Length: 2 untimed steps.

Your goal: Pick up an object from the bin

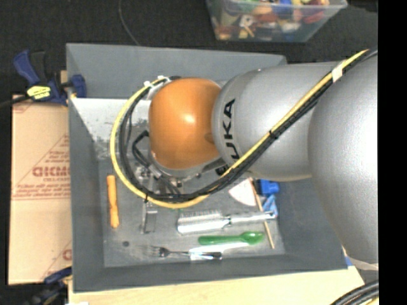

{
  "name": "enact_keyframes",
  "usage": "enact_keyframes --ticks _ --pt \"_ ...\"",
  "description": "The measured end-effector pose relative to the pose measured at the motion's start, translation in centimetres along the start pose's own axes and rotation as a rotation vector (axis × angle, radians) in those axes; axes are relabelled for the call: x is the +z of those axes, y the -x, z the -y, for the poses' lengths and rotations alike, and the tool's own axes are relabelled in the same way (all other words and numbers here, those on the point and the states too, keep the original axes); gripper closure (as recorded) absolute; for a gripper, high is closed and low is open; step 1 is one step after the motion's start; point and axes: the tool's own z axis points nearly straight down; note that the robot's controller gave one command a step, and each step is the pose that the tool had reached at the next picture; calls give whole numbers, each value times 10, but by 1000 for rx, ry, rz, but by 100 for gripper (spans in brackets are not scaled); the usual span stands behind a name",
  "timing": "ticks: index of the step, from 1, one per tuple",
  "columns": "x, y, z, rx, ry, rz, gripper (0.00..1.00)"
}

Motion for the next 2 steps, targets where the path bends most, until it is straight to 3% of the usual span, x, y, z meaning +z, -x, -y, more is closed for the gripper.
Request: enact_keyframes --ticks 1,2 --pt "-3 2 1 4 1 6 0" --pt "102 62 -28 -536 0 15 0"
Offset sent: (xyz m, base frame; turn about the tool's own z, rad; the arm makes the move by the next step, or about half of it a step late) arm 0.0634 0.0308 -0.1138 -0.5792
